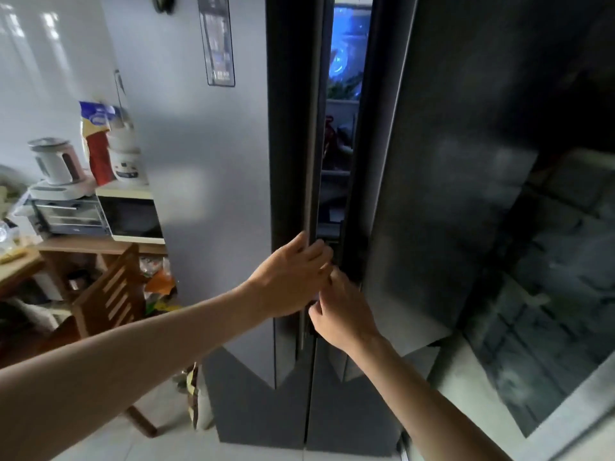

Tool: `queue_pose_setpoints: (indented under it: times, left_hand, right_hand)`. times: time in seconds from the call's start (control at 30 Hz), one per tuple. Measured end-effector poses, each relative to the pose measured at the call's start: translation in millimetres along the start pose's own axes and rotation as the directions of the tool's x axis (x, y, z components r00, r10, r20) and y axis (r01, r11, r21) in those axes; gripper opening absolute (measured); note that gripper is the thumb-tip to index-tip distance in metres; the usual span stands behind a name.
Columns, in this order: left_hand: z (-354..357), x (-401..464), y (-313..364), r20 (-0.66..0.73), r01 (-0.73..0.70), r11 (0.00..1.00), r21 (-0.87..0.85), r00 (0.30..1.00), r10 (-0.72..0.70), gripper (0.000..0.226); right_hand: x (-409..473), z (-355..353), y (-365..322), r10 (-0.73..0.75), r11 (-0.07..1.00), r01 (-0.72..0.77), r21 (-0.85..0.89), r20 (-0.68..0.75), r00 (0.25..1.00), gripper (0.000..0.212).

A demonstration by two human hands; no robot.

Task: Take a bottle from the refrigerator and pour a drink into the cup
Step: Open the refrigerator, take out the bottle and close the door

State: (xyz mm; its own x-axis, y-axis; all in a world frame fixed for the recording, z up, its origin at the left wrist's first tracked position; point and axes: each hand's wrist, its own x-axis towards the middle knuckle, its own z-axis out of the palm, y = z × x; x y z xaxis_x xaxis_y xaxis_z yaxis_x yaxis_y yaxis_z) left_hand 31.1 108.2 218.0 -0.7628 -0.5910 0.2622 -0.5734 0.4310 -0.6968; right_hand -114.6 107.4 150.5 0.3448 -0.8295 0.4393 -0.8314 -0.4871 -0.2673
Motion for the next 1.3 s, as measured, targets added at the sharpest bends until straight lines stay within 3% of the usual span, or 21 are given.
queue_pose_setpoints:
  times: [0.07, 0.13, 0.17, 0.23, 0.3, 0.33, 0.4, 0.47, 0.63, 0.7, 0.77, 0.83, 0.93, 1.03, 1.2, 1.3]
  left_hand:
    - [-6, 23, -34, 0.053, -0.007, 0.991, 0.137, 0.999, 0.0, 0.051]
    - [-4, 43, -55, 0.125, 0.0, 0.975, 0.221, 0.992, -0.028, 0.059]
    - [-4, 51, -62, 0.152, 0.01, 0.968, 0.249, 0.987, -0.05, 0.063]
    - [-3, 63, -68, 0.198, 0.028, 0.954, 0.297, 0.976, -0.09, 0.068]
    - [0, 68, -67, 0.246, 0.005, 0.923, 0.386, 0.963, -0.108, 0.07]
    - [2, 67, -65, 0.264, -0.021, 0.905, 0.425, 0.959, -0.102, 0.07]
    - [7, 64, -64, 0.257, -0.044, 0.884, 0.465, 0.962, -0.087, 0.07]
    - [9, 60, -66, 0.24, -0.038, 0.878, 0.477, 0.967, -0.088, 0.071]
    - [10, 37, -66, 0.184, -0.022, 0.901, 0.433, 0.981, -0.065, 0.072]
    - [8, 20, -67, 0.137, 0.001, 0.92, 0.392, 0.989, -0.059, 0.071]
    - [2, 3, -68, 0.123, 0.019, 0.941, 0.338, 0.99, -0.064, 0.069]
    - [-6, -15, -68, 0.14, 0.025, 0.952, 0.305, 0.988, -0.071, 0.067]
    - [-20, -40, -70, 0.163, 0.046, 0.967, 0.251, 0.983, -0.089, 0.066]
    - [-32, -66, -75, 0.156, 0.092, 0.973, 0.213, 0.98, -0.127, 0.068]
    - [-42, -107, -80, 0.16, 0.112, 0.972, 0.209, 0.976, -0.147, 0.066]
    - [-45, -128, -84, 0.169, 0.109, 0.965, 0.237, 0.974, -0.152, 0.066]
  right_hand:
    - [25, -12, 6, -0.167, 0.956, 0.162, -0.244, 0.003, 0.986, 0.063]
    - [50, -22, 14, -0.231, 0.845, 0.236, -0.481, 0.07, 0.97, 0.078]
    - [62, -28, 18, -0.213, 0.757, 0.241, -0.607, 0.119, 0.97, 0.077]
    - [75, -32, 25, -0.146, 0.462, 0.265, -0.846, 0.222, 0.964, 0.069]
    - [76, -33, 31, 0.02, 0.177, 0.339, -0.924, 0.348, 0.937, 0.073]
    - [75, -32, 33, 0.085, 0.107, 0.378, -0.92, 0.388, 0.918, 0.077]
    - [73, -32, 42, 0.119, 0.042, 0.41, -0.911, 0.412, 0.903, 0.082]
    - [73, -29, 52, 0.03, -0.001, 0.422, -0.906, 0.422, 0.906, 0.083]
    - [50, -41, 63, -0.089, 0.238, 0.408, -0.881, 0.399, 0.913, 0.08]
    - [34, -49, 62, -0.178, 0.254, 0.408, -0.877, 0.372, 0.911, 0.078]
    - [16, -54, 60, -0.172, 0.292, 0.405, -0.866, 0.369, 0.913, 0.076]
    - [2, -56, 49, -0.091, 0.452, 0.379, -0.807, 0.381, 0.92, 0.071]
    - [-1, -53, 22, -0.107, 0.74, 0.306, -0.599, 0.345, 0.933, 0.076]
    - [16, -45, -1, -0.143, 0.904, 0.234, -0.359, 0.261, 0.954, 0.074]
    - [63, -14, -18, -0.133, 0.985, 0.146, -0.094, 0.128, 0.983, 0.06]
    - [85, -3, -36, -0.194, 0.975, 0.183, 0.127, 0.086, 0.977, 0.054]
